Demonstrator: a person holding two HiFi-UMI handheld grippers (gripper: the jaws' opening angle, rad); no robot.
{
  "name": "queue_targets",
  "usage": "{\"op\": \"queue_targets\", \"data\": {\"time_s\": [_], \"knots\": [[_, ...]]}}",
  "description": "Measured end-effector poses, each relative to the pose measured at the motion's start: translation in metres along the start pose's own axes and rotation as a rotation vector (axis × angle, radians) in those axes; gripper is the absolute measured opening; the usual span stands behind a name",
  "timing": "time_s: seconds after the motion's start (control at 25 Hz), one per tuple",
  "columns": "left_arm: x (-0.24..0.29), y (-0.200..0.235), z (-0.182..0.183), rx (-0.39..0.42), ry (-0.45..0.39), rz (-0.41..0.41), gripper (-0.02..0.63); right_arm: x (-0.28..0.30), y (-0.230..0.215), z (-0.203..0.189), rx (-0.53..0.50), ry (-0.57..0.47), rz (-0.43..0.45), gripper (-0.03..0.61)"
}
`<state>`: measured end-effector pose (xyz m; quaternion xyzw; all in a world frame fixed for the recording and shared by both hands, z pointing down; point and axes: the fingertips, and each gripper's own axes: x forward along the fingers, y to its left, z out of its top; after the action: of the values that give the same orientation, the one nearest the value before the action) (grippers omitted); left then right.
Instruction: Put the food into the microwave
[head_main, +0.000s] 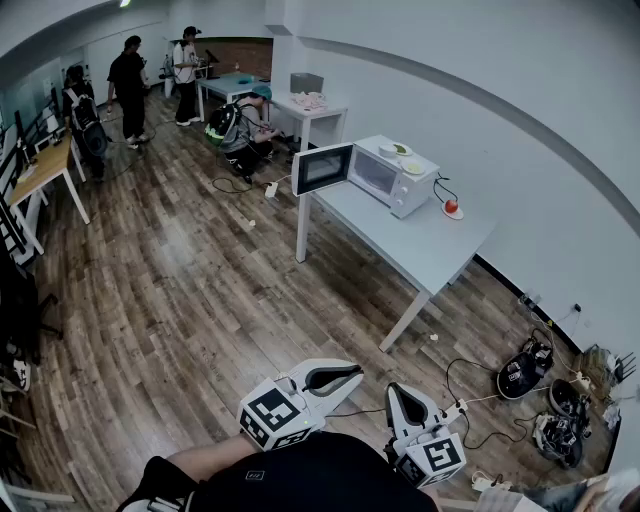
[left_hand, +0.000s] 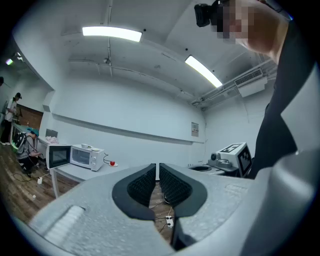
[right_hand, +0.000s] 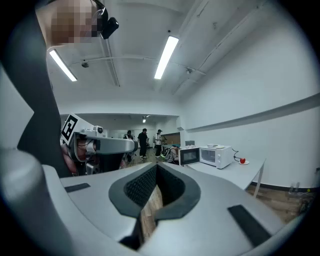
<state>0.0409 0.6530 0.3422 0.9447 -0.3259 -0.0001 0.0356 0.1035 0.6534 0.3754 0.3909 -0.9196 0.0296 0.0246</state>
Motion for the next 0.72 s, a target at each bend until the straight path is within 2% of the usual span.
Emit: {"op": "queue_targets", "data": {"time_s": [0.4,0.72], "knots": [[-0.008,0.014,-0.005,-0.002,0.040,-0.029,0.031,0.013,0.006,-0.009,0.054,0.005,-0.037,0.014],[-0.035,0.042,-0.018,-0.016,0.074,-0.032,0.031,0.053,0.037,-0.019,0.136,-0.031,0.015,0.014]]}}
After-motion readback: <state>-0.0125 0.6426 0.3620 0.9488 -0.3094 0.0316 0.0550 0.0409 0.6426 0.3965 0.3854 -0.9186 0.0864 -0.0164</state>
